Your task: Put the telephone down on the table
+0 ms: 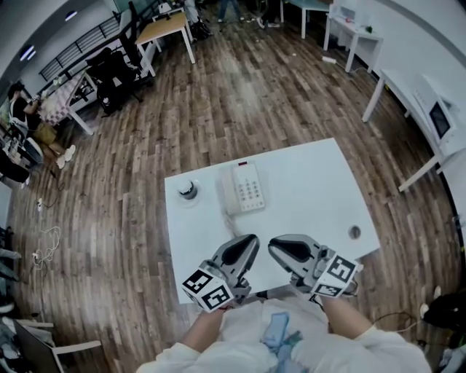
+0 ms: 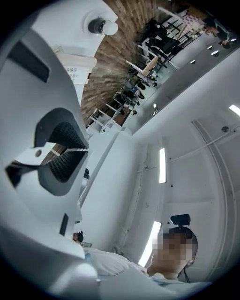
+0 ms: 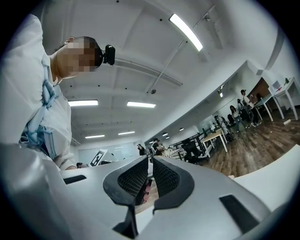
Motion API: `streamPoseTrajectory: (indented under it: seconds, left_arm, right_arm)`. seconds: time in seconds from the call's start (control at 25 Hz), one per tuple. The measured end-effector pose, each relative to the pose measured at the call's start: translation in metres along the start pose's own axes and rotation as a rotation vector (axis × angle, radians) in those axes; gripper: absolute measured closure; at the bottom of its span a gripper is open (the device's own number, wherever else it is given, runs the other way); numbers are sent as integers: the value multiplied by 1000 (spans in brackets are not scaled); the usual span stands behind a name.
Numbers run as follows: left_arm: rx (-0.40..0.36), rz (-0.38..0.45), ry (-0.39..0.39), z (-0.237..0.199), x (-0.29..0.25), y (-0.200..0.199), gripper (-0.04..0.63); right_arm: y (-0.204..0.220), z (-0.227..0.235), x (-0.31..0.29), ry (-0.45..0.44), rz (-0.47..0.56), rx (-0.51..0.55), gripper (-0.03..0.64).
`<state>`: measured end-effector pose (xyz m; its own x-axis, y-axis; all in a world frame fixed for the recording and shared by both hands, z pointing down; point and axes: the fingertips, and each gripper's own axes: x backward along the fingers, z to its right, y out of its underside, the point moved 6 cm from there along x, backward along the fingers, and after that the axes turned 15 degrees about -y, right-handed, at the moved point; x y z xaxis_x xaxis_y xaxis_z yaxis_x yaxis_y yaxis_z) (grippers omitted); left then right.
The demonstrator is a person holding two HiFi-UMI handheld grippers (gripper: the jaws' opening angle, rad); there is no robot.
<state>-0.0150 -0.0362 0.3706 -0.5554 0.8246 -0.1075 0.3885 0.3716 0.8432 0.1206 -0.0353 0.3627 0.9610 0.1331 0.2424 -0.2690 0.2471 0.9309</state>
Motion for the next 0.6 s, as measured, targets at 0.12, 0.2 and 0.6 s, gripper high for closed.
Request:
streamPoseTrajectory:
  seconds: [0.12,0.2,0.6]
  left_arm:
    - [-21,10,6,6,1,-3,578]
    - [-30,25,11,8,0,-8,578]
    - [-50,52,31,15,-1,-19,578]
  right_arm:
    - [-10,-4,0,-23,19,12,565]
    - [-18,-4,-3,-55,49,10,565]
    - [-33,-10,-13,-90,23,30,565]
